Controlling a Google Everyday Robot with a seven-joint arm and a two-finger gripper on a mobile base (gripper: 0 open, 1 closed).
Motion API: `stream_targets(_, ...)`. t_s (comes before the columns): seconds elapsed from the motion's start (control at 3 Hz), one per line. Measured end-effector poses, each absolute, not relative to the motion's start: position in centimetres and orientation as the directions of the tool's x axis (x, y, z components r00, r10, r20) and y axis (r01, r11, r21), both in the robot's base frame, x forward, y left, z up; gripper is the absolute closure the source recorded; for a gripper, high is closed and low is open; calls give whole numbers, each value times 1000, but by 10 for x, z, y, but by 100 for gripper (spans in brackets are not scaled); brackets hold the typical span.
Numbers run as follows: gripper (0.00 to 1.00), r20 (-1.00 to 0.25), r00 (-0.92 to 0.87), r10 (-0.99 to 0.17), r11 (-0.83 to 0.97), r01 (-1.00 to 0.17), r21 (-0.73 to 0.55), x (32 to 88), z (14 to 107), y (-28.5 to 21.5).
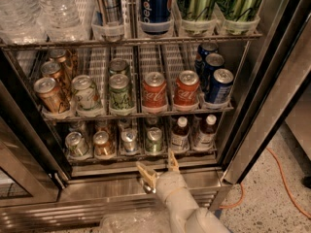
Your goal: Pick green can from bottom shelf of fridge
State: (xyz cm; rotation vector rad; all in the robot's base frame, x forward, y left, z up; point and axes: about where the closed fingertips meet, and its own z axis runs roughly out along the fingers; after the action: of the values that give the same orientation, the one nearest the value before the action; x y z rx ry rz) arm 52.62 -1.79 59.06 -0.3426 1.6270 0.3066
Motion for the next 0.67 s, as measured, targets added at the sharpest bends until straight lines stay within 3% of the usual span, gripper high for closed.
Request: stream_targets(0.67, 21, -995, -98, -18, 921, -390, 21, 552, 598, -9)
